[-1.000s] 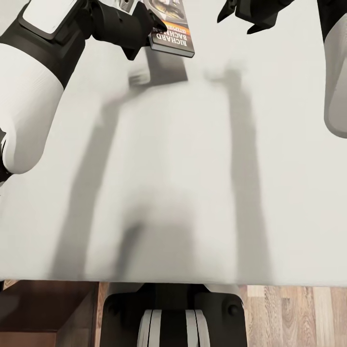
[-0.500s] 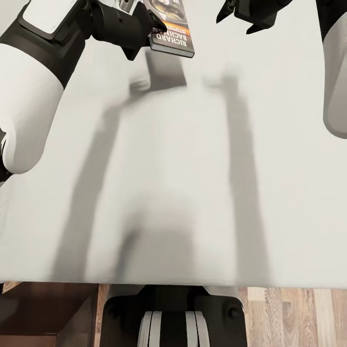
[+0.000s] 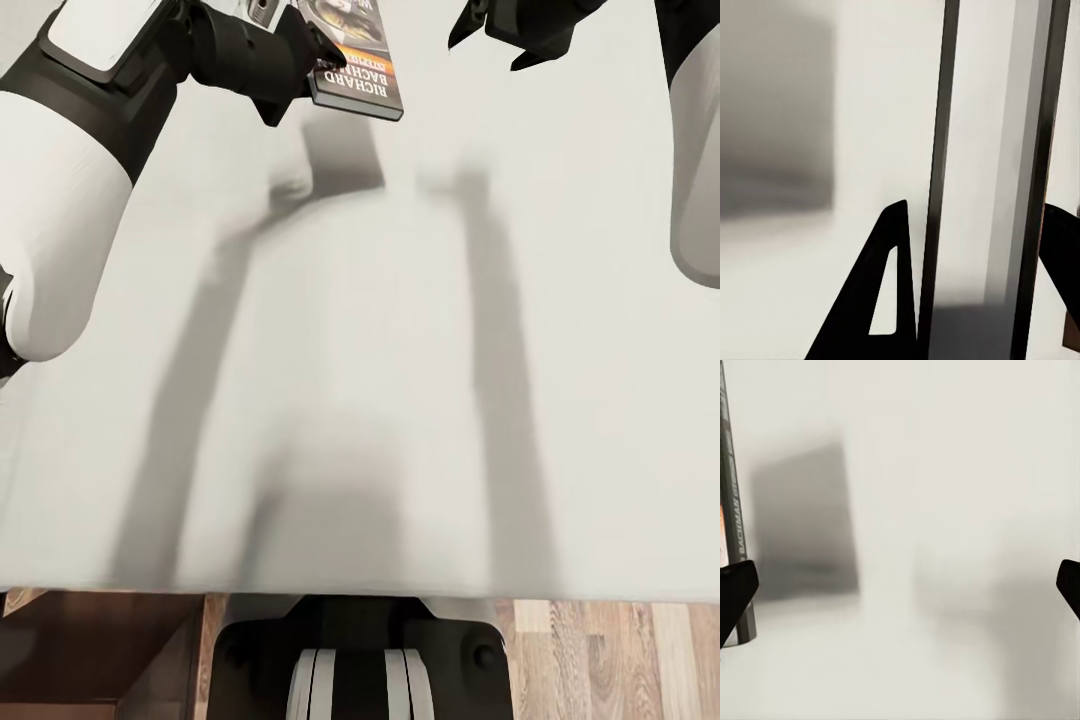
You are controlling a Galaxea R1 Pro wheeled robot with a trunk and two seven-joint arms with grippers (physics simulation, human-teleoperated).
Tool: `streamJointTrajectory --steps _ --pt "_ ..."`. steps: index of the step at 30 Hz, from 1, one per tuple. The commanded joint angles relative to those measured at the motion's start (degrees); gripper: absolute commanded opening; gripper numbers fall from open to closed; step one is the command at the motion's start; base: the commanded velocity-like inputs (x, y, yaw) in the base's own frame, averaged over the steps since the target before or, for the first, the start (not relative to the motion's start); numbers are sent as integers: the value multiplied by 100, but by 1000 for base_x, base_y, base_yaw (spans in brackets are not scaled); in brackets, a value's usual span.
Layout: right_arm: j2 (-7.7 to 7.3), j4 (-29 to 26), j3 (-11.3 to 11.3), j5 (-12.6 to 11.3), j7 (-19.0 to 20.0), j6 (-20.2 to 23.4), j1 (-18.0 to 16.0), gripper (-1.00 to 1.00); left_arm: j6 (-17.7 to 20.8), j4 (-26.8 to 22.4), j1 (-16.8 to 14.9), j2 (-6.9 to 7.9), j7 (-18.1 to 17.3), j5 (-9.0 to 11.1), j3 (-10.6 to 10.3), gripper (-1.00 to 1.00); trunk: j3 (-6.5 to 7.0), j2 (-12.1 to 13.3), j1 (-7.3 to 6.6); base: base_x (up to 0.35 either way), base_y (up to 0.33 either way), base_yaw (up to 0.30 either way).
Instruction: In the bedroom, move the book from the bed onto either nightstand, and place the two sandals side by side next to the bed.
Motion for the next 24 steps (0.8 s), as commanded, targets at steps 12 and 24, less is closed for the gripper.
streamJointTrajectory --steps 12,24 --pt "-3 -1 -13 -26 -22 22 -3 100 -2 -5 15 3 51 57 -22 -100 112 -1 0 0 0 0" --pt "2 -7 0 -26 -18 22 -3 100 -2 -5 18 3 112 59 -15 -100 227 -1 0 0 0 0"
